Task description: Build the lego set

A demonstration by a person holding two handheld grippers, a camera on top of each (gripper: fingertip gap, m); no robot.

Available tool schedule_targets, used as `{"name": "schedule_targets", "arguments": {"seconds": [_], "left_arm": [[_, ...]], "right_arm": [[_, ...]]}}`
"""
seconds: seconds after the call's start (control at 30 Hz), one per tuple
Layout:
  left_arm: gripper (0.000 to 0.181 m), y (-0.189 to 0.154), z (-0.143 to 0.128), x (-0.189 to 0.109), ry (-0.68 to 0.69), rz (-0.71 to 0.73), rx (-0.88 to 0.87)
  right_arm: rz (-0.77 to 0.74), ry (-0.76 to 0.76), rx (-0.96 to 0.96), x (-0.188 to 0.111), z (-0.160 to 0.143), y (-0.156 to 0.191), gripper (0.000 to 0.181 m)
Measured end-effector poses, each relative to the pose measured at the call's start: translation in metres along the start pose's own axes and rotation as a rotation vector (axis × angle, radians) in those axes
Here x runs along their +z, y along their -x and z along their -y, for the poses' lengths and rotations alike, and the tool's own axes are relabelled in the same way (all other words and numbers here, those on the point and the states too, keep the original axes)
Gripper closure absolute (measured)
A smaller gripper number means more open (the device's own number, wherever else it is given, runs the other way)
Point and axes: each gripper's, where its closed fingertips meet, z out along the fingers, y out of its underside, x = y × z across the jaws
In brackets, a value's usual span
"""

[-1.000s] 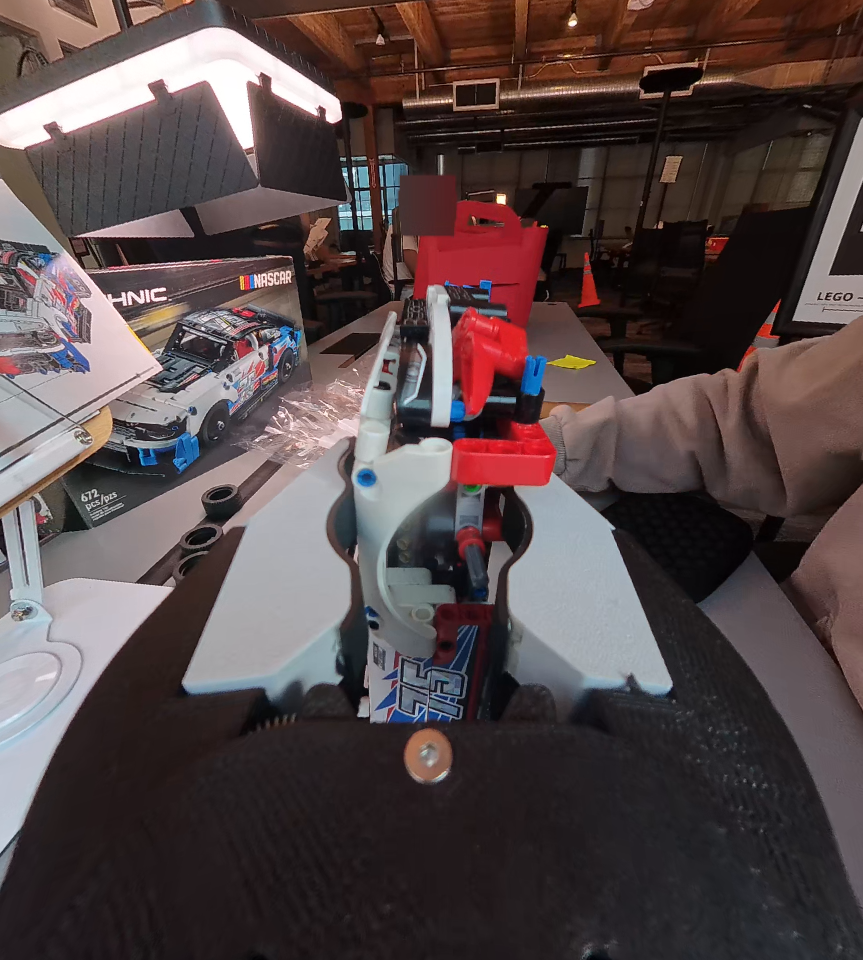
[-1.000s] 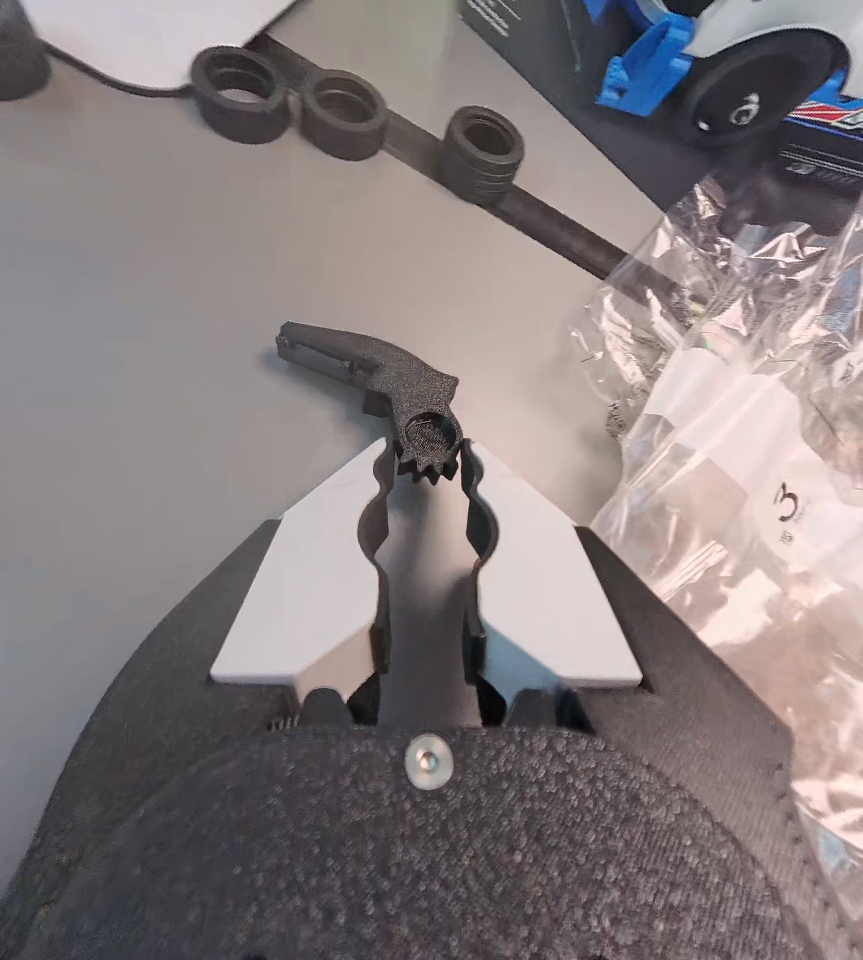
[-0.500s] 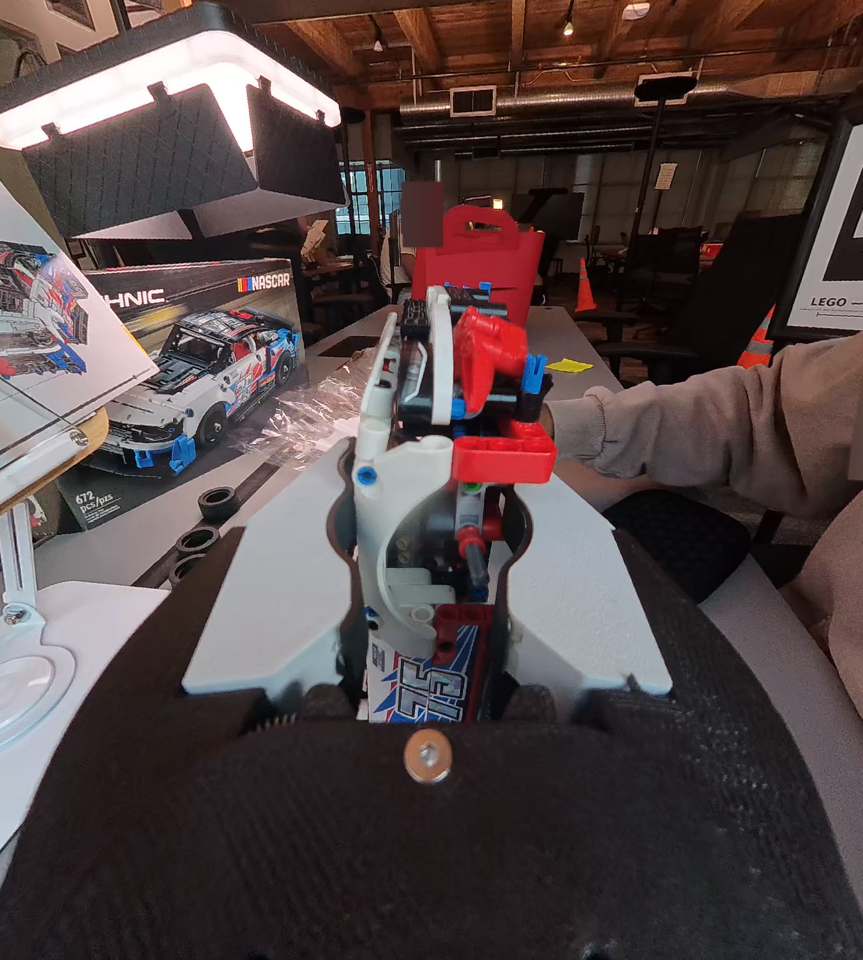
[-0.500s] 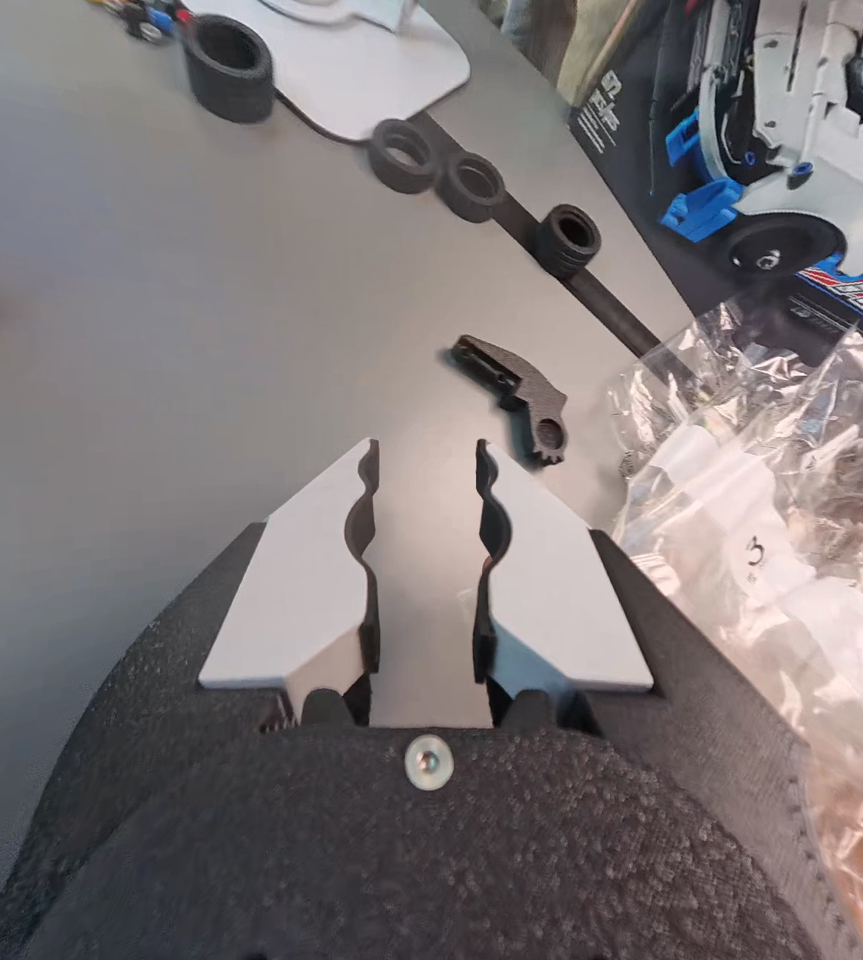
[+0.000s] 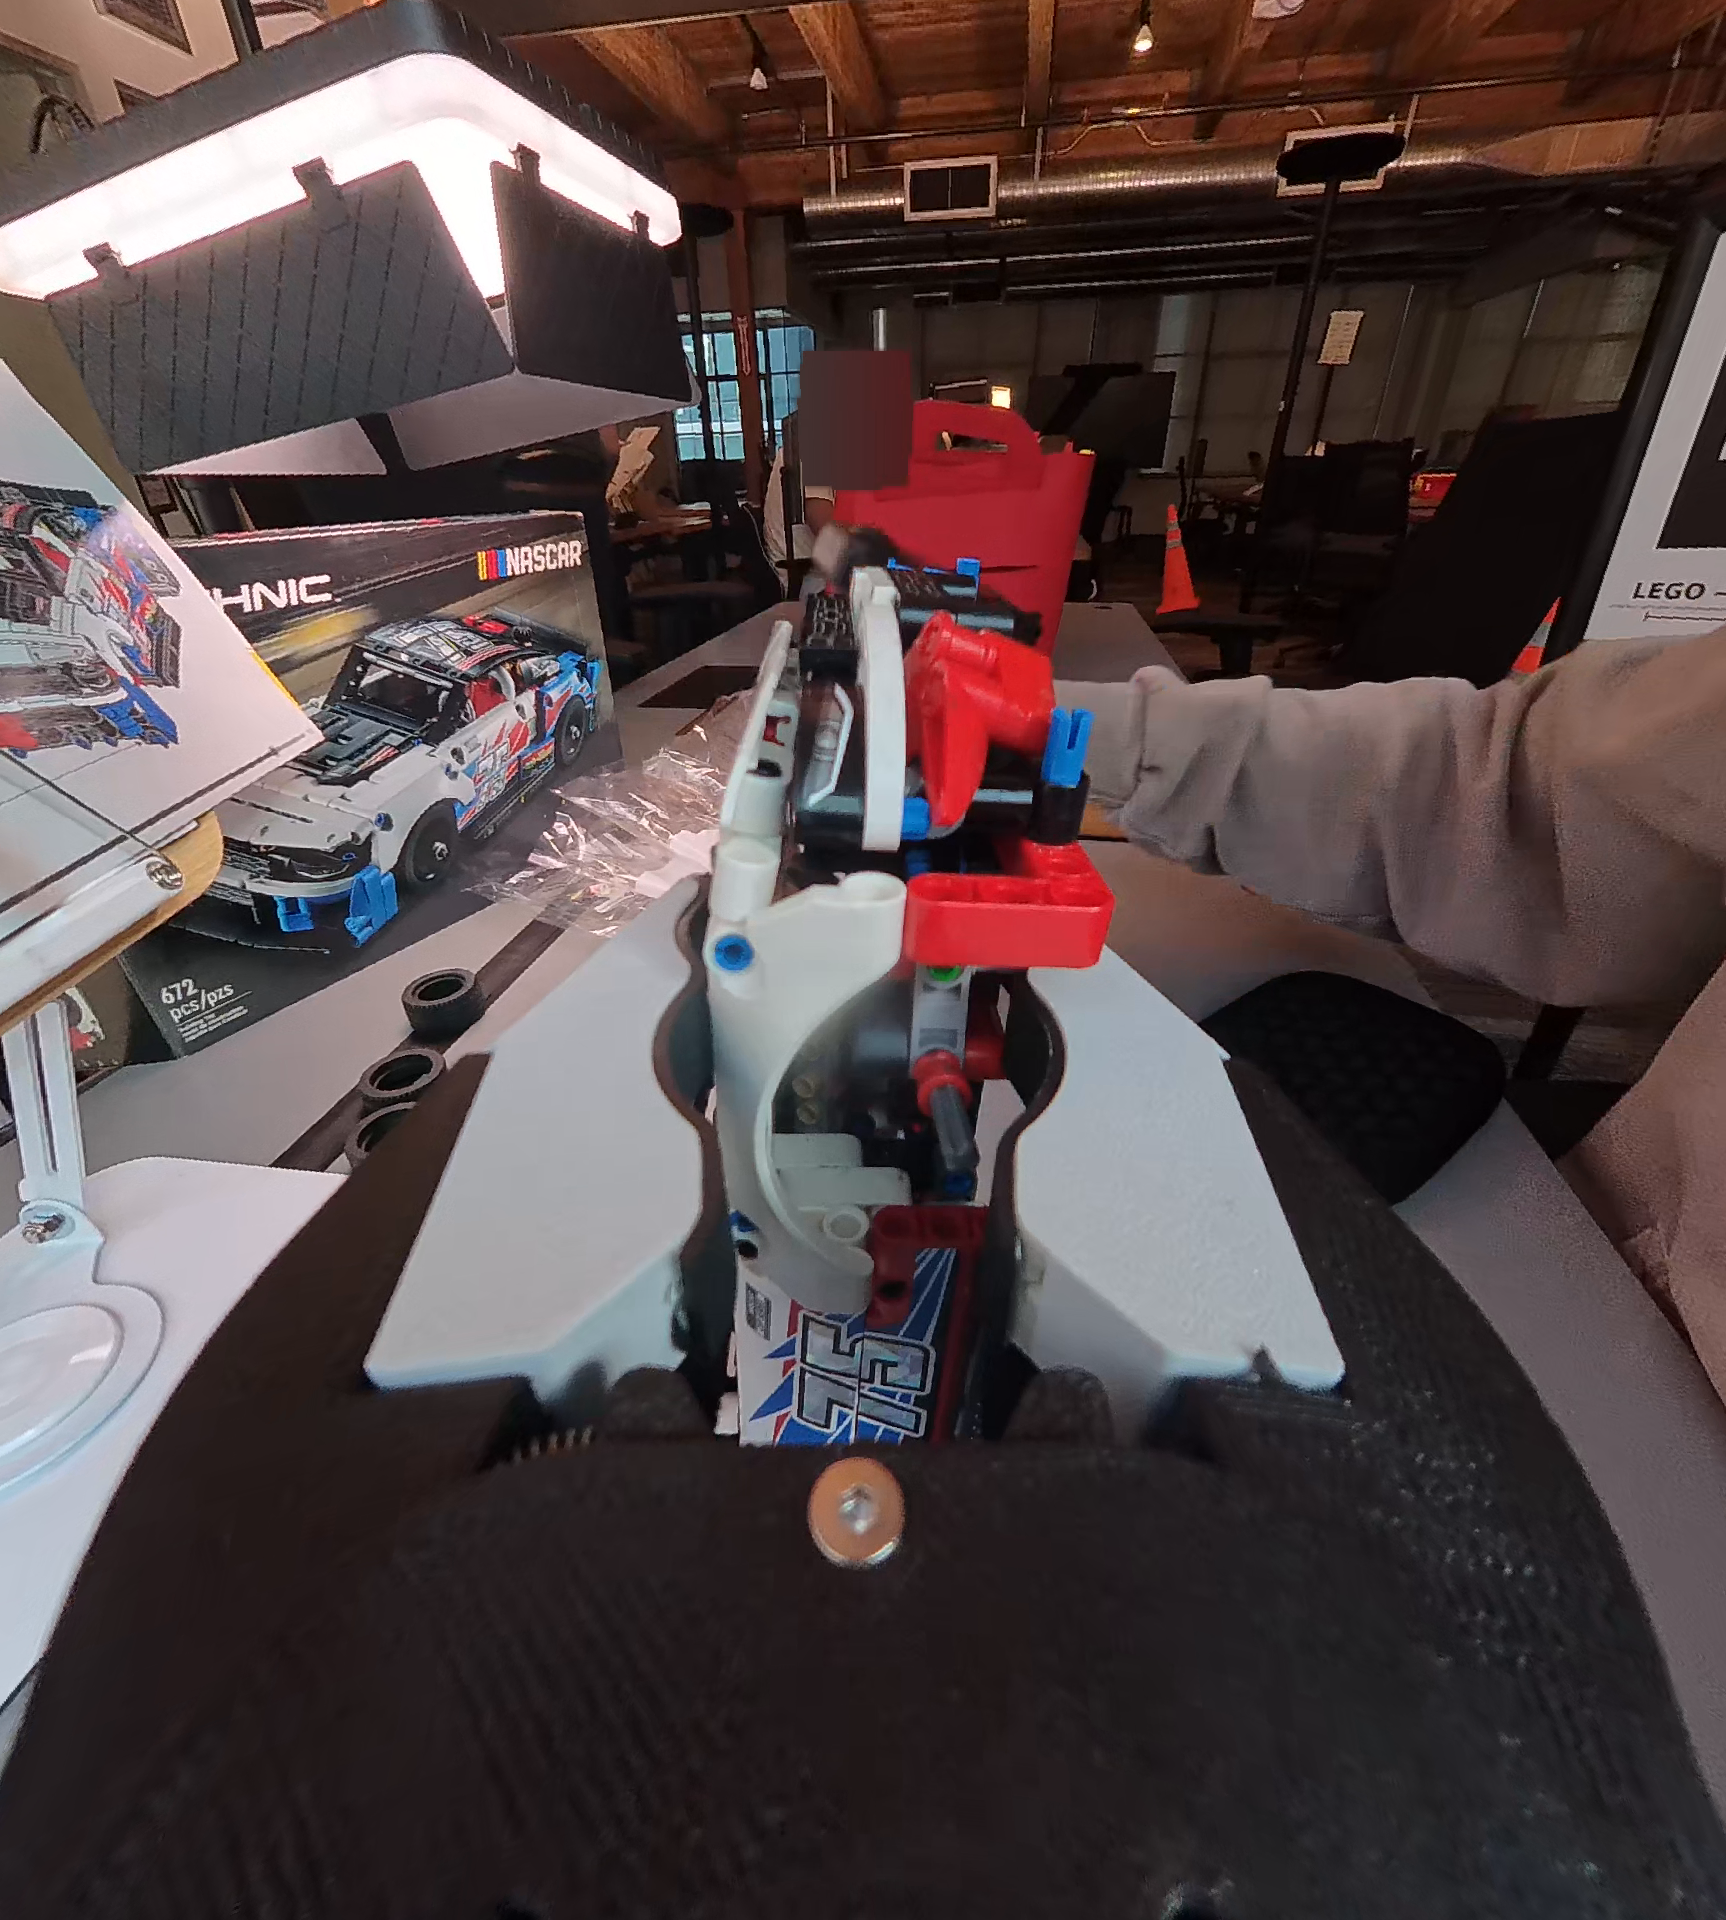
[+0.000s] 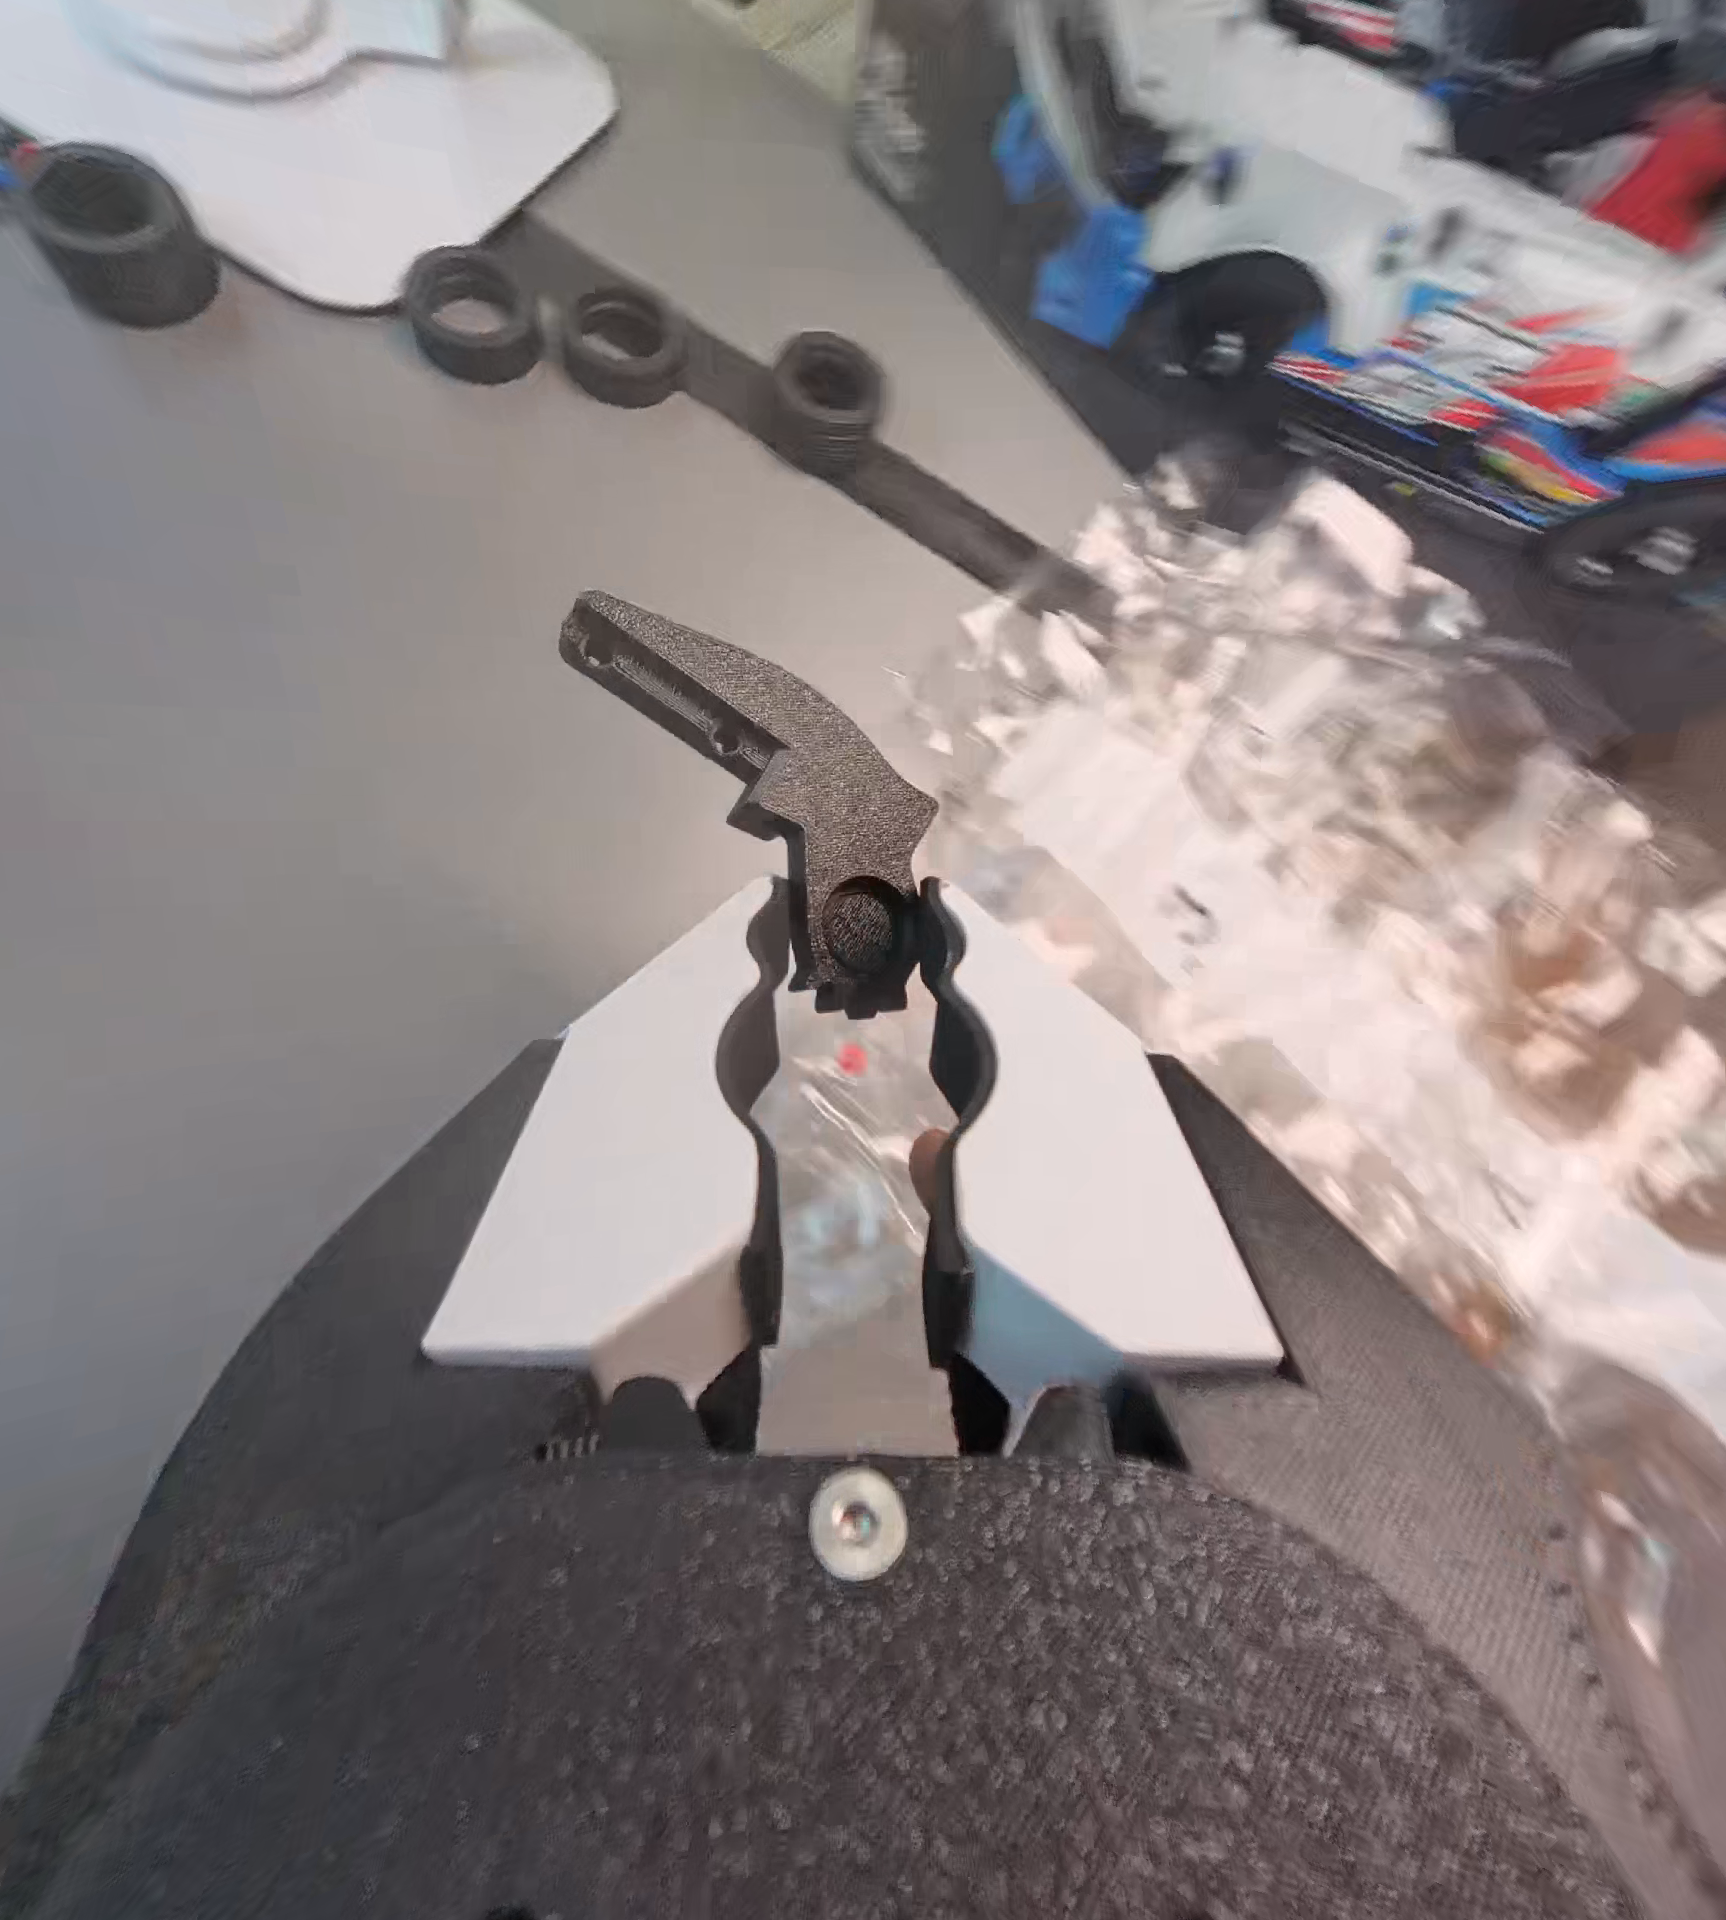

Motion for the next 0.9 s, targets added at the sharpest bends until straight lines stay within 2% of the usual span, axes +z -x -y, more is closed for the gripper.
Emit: {"name": "schedule_targets", "arguments": {"seconds": [0.1,0.23,0.37,0.47,0.6,0.7,0.77,0.8,0.87,0.9], "left_arm": [[0.128,0.0,0.0,0.0,0.002,0.0,0.001],[0.128,-0.001,0.0,0.001,0.011,0.005,0.009],[0.128,0.0,0.0,0.001,0.011,0.01,0.007],[0.128,0.001,0.0,0.001,0.007,0.013,0.001],[0.128,0.001,0.0,0.001,-0.001,0.019,-0.003],[0.128,0.001,0.0,0.0,0.003,0.028,0.003],[0.128,0.001,0.0,0.0,0.006,0.033,0.006],[0.128,0.001,0.0,0.0,0.007,0.033,0.007],[0.128,0.001,0.0,0.0,0.006,0.032,0.005],[0.128,0.001,0.0,0.0,0.005,0.031,0.004]], "right_arm": [[-0.268,-0.001,0.143,-0.076,-0.05,-0.096,0.16],[-0.578,0.159,0.391,-0.165,-0.17,-0.213,0.159],[-0.737,0.312,0.617,-0.21,-0.286,-0.267,0.159],[-0.798,0.361,0.711,-0.216,-0.333,-0.285,0.159],[-0.854,0.305,0.804,-0.207,-0.343,-0.306,0.159],[-0.858,0.203,0.834,-0.197,-0.328,-0.314,0.142],[-0.856,0.074,0.765,-0.194,-0.295,-0.317,0.141],[-0.83,-0.006,0.693,-0.192,-0.269,-0.312,0.143],[-0.704,-0.189,0.524,-0.182,-0.201,-0.28,0.149],[-0.578,-0.287,0.44,-0.173,-0.161,-0.248,0.154]]}}
